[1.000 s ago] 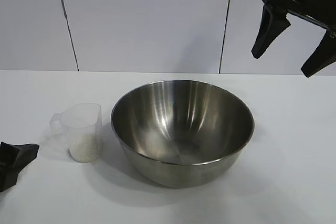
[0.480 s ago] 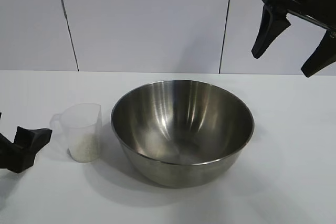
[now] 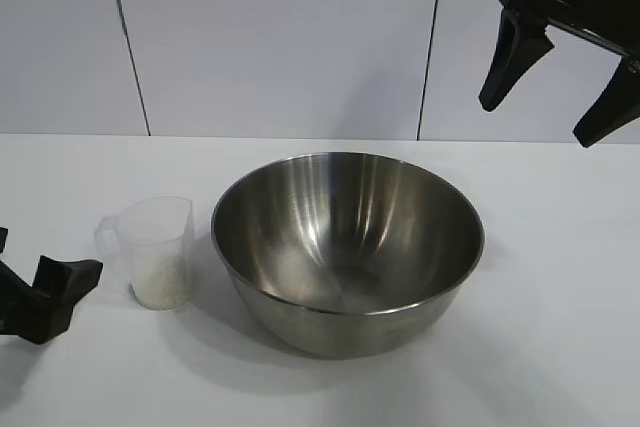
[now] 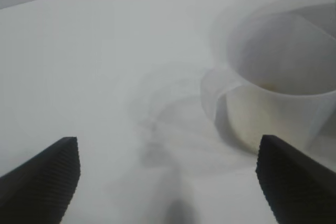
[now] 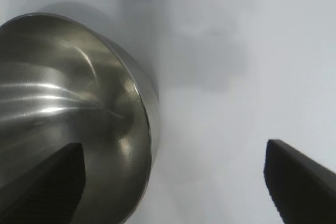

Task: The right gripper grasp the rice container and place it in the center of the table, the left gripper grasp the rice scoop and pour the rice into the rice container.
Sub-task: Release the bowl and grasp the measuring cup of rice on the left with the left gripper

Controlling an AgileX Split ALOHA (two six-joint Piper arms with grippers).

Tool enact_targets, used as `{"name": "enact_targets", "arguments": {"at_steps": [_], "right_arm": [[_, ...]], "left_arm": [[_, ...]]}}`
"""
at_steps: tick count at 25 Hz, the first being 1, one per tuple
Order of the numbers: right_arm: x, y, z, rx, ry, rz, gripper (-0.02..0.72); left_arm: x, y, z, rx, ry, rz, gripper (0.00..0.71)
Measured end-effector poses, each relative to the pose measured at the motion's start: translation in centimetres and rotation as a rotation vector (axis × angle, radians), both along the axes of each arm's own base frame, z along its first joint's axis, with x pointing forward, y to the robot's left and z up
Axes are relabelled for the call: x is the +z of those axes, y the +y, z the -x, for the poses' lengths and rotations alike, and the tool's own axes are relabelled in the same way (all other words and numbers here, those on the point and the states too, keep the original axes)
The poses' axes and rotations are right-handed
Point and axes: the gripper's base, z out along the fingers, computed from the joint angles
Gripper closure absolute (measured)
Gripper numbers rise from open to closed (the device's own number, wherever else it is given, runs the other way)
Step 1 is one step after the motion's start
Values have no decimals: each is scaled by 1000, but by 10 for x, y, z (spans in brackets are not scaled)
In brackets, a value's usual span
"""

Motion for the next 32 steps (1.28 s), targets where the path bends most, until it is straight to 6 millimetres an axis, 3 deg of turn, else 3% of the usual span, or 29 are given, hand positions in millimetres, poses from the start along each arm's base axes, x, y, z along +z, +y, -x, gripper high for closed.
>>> {"name": "enact_targets", "arguments": {"at_steps": [14,32], "right_arm": [[0,0,0,0,0,0,64],[0,0,-1,-3,-9,2,64]], "left_arm": [[-14,-7,-17,-1,11,-5,56],[-13,-12,-38,36,-40,14,56]]}}
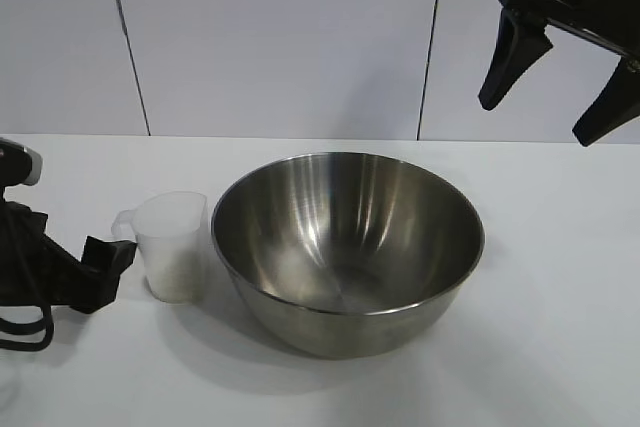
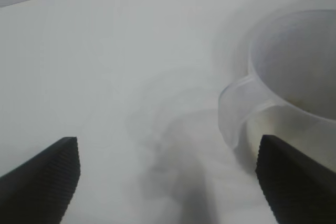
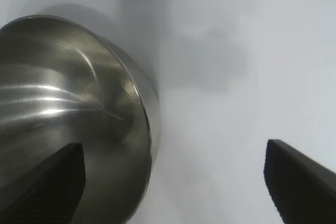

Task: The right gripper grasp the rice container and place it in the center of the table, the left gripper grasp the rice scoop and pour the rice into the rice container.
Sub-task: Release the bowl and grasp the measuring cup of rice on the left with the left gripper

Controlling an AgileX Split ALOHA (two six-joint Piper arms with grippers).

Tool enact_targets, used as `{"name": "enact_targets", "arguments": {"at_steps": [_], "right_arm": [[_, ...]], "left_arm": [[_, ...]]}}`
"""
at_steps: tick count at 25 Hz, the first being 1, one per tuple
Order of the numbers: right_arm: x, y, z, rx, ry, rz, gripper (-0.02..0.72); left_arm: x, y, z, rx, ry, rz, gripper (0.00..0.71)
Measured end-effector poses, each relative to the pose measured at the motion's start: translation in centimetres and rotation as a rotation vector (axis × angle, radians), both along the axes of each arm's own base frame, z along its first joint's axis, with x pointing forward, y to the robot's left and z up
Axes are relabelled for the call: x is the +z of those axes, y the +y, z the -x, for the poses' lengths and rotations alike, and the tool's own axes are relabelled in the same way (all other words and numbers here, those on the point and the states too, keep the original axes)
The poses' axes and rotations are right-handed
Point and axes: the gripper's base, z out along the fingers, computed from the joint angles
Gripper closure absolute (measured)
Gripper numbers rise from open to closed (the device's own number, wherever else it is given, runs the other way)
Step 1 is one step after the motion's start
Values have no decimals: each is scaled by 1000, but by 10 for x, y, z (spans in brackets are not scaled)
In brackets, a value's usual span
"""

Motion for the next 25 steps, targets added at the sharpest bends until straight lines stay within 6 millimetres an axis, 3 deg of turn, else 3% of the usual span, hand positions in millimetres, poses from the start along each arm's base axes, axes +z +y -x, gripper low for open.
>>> {"name": "enact_targets", "arguments": {"at_steps": [5,25], "right_arm": [[0,0,0,0,-1,0,64],[0,0,-1,-2,-5,0,65]], "left_arm": [[-10,1,0,20,37,9,56],[-2,-8,-23,36,-31,68,67]]}}
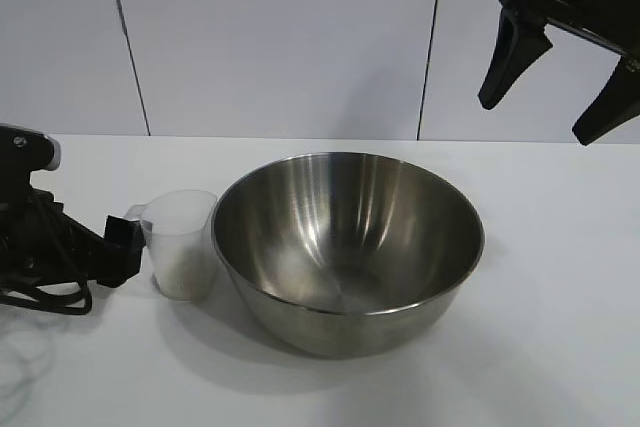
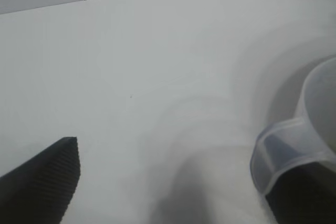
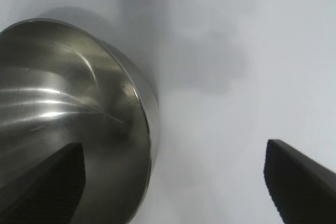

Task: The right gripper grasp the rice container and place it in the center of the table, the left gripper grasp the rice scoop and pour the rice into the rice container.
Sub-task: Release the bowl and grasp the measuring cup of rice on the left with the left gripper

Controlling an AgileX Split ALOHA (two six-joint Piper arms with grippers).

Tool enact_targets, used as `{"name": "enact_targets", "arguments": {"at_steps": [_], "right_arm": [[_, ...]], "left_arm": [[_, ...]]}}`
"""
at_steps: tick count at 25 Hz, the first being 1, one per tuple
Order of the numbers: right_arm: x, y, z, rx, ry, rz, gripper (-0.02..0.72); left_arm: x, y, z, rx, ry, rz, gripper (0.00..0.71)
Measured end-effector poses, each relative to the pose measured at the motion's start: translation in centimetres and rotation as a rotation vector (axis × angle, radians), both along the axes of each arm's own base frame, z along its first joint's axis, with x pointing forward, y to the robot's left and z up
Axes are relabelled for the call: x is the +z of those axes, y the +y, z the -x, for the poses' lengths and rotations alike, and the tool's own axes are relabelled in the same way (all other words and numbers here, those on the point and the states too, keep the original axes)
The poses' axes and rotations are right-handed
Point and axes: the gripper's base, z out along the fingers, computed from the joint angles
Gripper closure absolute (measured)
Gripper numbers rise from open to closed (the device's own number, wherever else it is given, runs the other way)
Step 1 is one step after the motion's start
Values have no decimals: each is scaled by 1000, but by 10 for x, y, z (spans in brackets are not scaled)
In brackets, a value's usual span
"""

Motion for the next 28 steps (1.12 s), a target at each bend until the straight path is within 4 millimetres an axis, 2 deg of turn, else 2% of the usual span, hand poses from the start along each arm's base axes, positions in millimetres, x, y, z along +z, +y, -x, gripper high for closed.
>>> {"name": "enact_targets", "arguments": {"at_steps": [5,14,19,25,28], "right_arm": [[0,0,0,-1,-3,0,65],[0,0,0,-1,-3,-1,65],[0,0,0,-1,-3,-1,65],[0,0,0,-1,-3,-1,65],[0,0,0,-1,-3,-1,65]], "left_arm": [[0,0,0,0,0,1,181],[0,0,0,11,6,27,262],[0,0,0,13,7,30,353],[0,0,0,13,7,30,387],[0,0,0,13,7,30,460]]}}
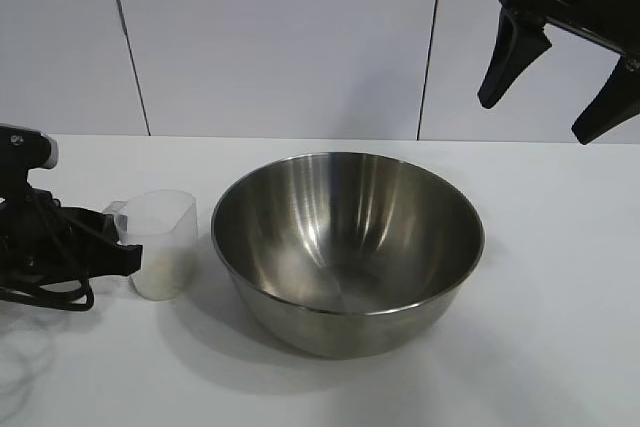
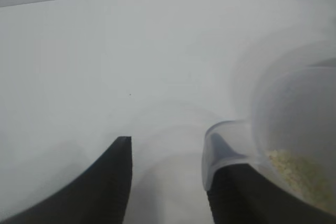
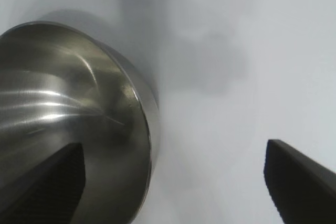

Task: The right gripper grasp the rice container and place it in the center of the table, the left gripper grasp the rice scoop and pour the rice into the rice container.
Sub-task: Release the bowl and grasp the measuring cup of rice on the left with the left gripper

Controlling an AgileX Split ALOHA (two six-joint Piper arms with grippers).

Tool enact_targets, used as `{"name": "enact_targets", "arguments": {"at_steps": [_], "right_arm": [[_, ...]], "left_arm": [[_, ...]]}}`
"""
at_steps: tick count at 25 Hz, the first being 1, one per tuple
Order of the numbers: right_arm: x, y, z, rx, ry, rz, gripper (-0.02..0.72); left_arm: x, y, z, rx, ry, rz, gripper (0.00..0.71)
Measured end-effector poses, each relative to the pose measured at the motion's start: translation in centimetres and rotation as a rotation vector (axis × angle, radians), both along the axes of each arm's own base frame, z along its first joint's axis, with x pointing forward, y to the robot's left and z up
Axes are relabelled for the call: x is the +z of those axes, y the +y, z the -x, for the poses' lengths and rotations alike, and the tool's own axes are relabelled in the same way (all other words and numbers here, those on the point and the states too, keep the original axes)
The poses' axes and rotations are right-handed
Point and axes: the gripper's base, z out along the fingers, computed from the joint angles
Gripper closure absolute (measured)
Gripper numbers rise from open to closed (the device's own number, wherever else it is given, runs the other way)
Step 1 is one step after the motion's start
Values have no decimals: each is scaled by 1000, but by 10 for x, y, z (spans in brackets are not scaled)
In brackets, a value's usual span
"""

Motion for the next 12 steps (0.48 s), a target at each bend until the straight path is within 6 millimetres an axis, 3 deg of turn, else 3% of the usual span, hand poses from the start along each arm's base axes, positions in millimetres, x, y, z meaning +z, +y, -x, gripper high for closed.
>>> {"name": "enact_targets", "arguments": {"at_steps": [9,12], "right_arm": [[0,0,0,0,0,0,65],[0,0,0,0,-1,1,65]], "left_arm": [[0,0,0,0,0,0,674],[0,0,0,-2,0,0,697]]}}
